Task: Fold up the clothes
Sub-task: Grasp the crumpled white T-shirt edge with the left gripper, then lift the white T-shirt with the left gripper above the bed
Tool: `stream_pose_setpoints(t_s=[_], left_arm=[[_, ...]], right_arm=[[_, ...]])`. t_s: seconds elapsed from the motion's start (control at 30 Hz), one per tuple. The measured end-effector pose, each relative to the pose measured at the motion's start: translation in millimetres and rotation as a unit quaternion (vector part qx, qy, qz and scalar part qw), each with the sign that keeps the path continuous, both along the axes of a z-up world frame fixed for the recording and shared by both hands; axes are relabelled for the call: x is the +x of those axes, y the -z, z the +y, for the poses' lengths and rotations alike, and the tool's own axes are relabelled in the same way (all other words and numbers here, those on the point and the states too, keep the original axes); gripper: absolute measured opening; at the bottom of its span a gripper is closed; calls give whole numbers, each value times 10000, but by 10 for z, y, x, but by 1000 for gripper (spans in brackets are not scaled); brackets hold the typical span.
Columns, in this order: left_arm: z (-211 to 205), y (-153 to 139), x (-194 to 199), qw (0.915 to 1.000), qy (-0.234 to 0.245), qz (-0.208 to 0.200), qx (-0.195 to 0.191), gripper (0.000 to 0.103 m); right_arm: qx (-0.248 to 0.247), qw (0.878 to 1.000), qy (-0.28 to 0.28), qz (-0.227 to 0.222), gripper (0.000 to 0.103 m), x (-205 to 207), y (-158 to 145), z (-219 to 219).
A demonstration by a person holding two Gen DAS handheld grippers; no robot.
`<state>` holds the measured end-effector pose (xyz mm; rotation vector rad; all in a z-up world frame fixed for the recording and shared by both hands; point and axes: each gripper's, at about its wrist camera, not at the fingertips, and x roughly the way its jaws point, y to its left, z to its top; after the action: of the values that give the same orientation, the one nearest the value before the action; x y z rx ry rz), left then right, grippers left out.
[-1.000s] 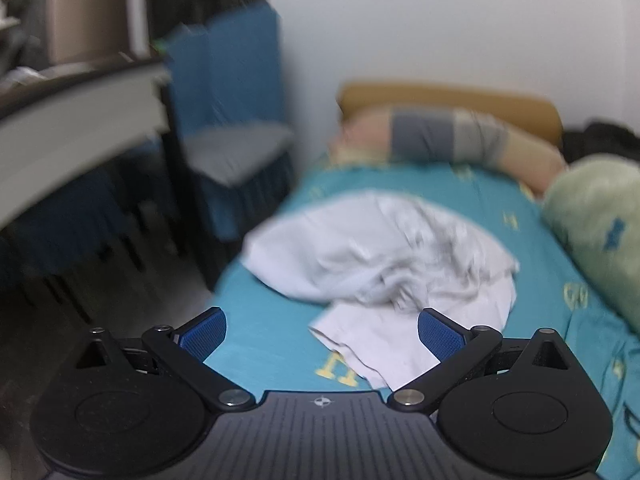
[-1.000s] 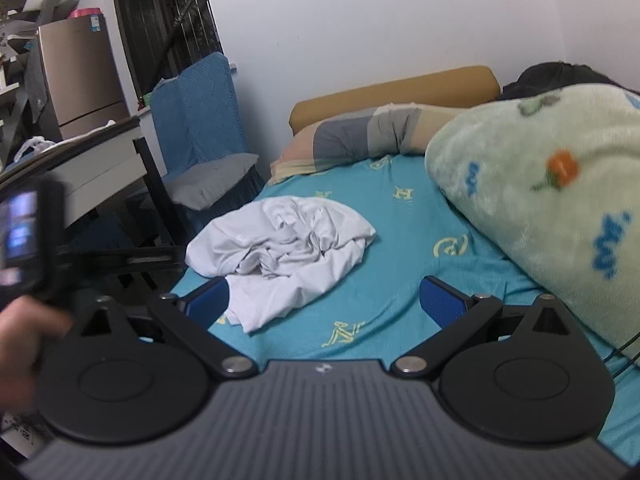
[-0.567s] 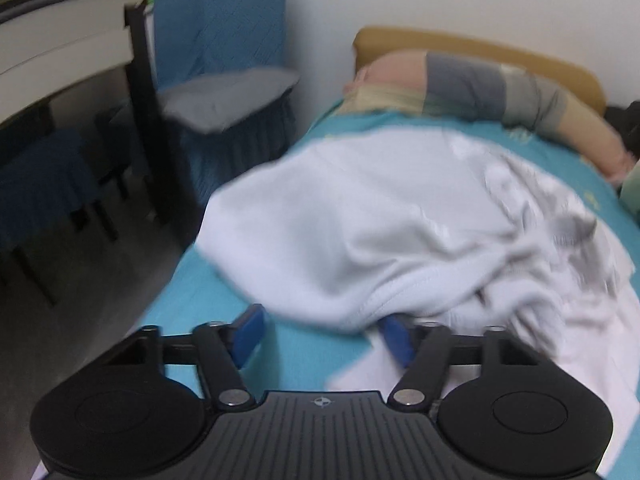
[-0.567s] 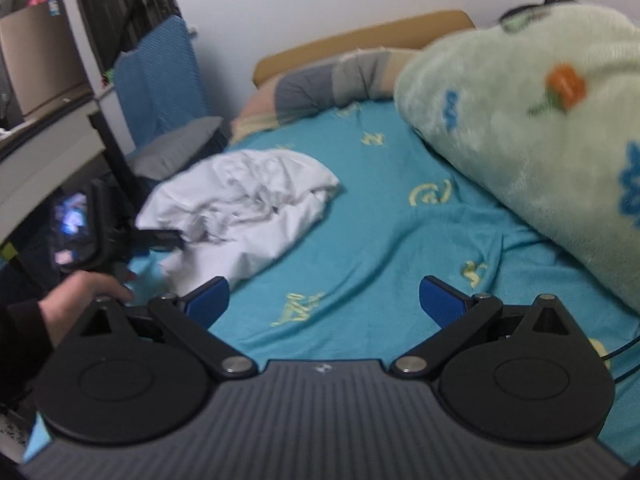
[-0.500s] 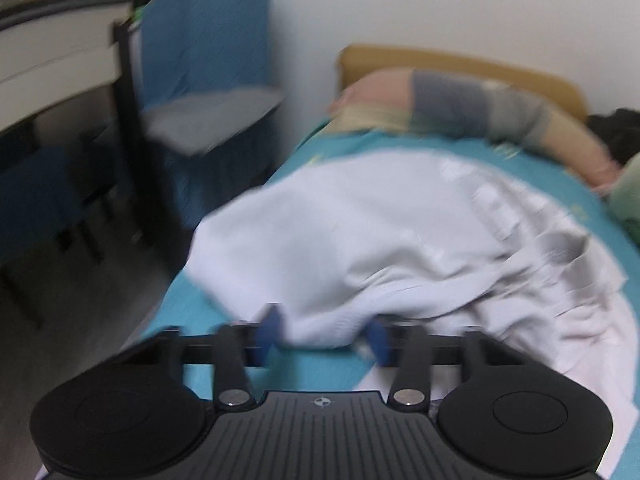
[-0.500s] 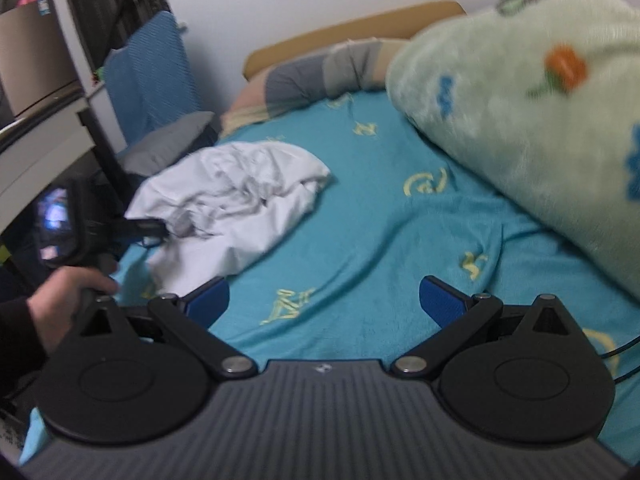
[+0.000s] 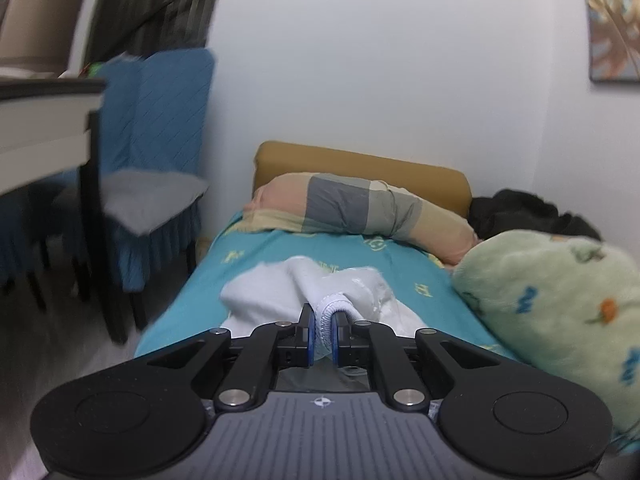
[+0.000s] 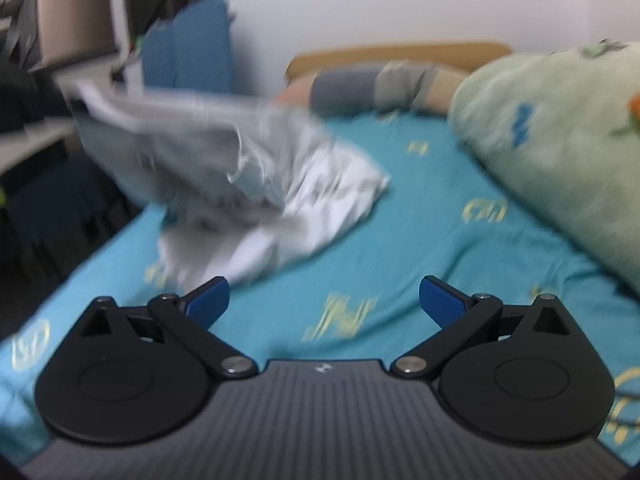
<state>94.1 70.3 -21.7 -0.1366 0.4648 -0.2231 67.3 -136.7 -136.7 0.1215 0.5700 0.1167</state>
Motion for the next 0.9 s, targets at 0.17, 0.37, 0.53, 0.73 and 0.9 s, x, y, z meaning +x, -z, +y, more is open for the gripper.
stream_pose_setpoints(t_s=[0.17,0.37,0.53,0.73,0.9], left_arm=[[196,-148,-455,9982,-170,559,-155,8],[423,-26,-624,9908,-301,1179,-597,8],[434,44,-610,9915,-340,1169,-464,8],[352,49,-554,9922,-301,1129,-427,8],[351,59,-511,9921,-300,1122,-466,8]], right_arm=[[6,9989,-313,356,103,-190,191,204],[-659,9964,-296,443,103,-196,307,410],[-643,9966,-268,431,103,-218,316,402],[-578,9970,-267,438,103,-225,314,376],[-577,9970,-269,442,103,-220,310,377]])
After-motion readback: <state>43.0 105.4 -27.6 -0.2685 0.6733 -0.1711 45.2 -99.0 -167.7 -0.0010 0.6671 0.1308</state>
